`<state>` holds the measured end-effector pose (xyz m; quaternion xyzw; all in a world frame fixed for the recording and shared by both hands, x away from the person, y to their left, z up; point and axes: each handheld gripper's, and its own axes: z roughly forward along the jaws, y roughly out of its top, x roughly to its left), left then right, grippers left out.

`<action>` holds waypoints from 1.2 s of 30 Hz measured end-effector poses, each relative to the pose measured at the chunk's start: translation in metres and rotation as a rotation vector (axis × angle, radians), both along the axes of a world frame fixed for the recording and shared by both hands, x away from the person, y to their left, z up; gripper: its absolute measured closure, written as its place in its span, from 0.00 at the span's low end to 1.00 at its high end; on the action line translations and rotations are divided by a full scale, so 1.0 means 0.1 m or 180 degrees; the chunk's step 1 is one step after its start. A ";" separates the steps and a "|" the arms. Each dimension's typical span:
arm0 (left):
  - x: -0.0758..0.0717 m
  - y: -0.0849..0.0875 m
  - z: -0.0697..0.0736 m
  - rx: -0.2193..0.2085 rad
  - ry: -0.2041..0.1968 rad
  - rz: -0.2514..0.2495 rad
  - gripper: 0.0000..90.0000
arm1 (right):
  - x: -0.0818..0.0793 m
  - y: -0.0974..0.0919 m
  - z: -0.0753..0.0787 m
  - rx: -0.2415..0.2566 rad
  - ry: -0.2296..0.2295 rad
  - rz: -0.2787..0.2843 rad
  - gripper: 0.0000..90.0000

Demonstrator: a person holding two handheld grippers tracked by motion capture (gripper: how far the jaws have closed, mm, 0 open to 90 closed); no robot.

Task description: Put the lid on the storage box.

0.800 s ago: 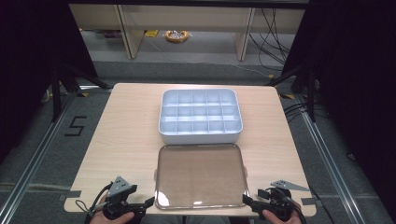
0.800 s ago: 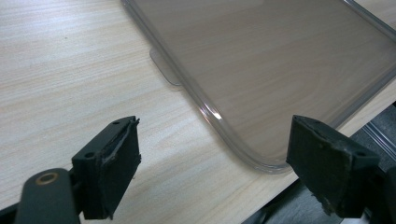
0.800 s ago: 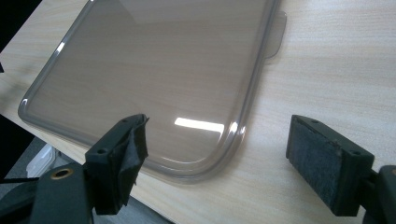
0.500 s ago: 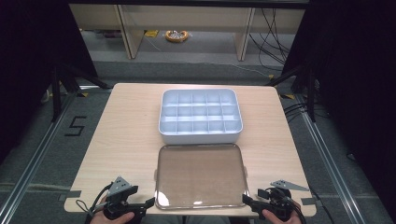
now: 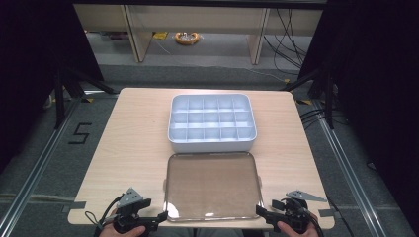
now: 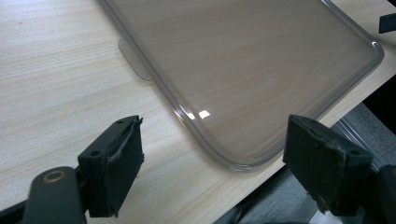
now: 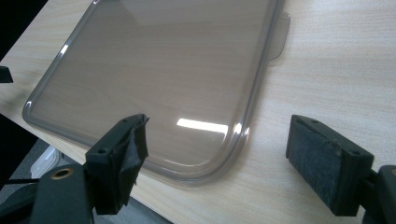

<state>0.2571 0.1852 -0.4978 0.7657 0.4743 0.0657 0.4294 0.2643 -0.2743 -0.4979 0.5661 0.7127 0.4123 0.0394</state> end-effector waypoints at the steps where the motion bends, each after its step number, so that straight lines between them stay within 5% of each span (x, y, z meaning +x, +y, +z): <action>1: 0.01 -0.02 -0.01 -0.0017 0.0014 0.0004 0.21 | -0.01 0.02 0.00 0.0109 0.0096 -0.0039 0.24; 8: 0.04 -0.05 -0.02 0.0004 0.0050 -0.0105 0.22 | 0.02 0.00 -0.03 0.0054 0.0013 0.0005 0.25; 11: 0.08 -0.11 -0.03 -0.0125 0.0092 -0.0106 0.24 | 0.04 0.01 -0.03 0.0141 0.0042 0.0009 0.25; 13: 0.10 -0.14 -0.03 -0.0085 0.0087 -0.0127 0.26 | 0.04 0.01 -0.04 0.0262 0.0074 0.0057 0.25; 15: 0.14 -0.17 -0.03 -0.0045 0.0067 -0.0170 0.28 | 0.06 0.01 -0.05 0.0156 0.0039 -0.0005 0.25; 18: 0.16 -0.20 -0.03 -0.0033 0.0057 -0.0188 0.30 | 0.06 0.04 -0.03 0.0272 0.0164 -0.0064 0.25; 22: 0.20 -0.25 -0.05 -0.0061 0.0074 -0.0127 0.32 | 0.07 0.04 -0.04 0.0304 0.0142 -0.0076 0.25; 23: 0.23 -0.22 -0.05 0.0033 0.0074 -0.0237 0.33 | 0.07 0.04 -0.03 0.0247 0.0169 -0.0085 0.25; 27: 0.28 -0.25 -0.07 -0.0009 0.0108 -0.0162 0.36 | 0.08 0.04 -0.05 0.0300 0.0136 -0.0078 0.25; 31: 0.31 -0.25 -0.09 0.0104 0.0137 -0.0132 0.37 | 0.11 0.02 -0.08 0.0211 0.0020 -0.0014 0.25; 33: 0.31 -0.26 -0.10 0.0111 0.0148 -0.0158 0.36 | 0.10 0.02 -0.07 0.0197 0.0029 -0.0017 0.26; 34: 0.31 -0.27 -0.11 0.0170 0.0144 -0.0163 0.36 | 0.09 0.05 -0.05 0.0293 0.0156 -0.0081 0.26; 36: 0.31 -0.28 -0.11 0.0156 0.0160 -0.0164 0.36 | 0.11 0.04 -0.07 0.0176 0.0096 -0.0069 0.26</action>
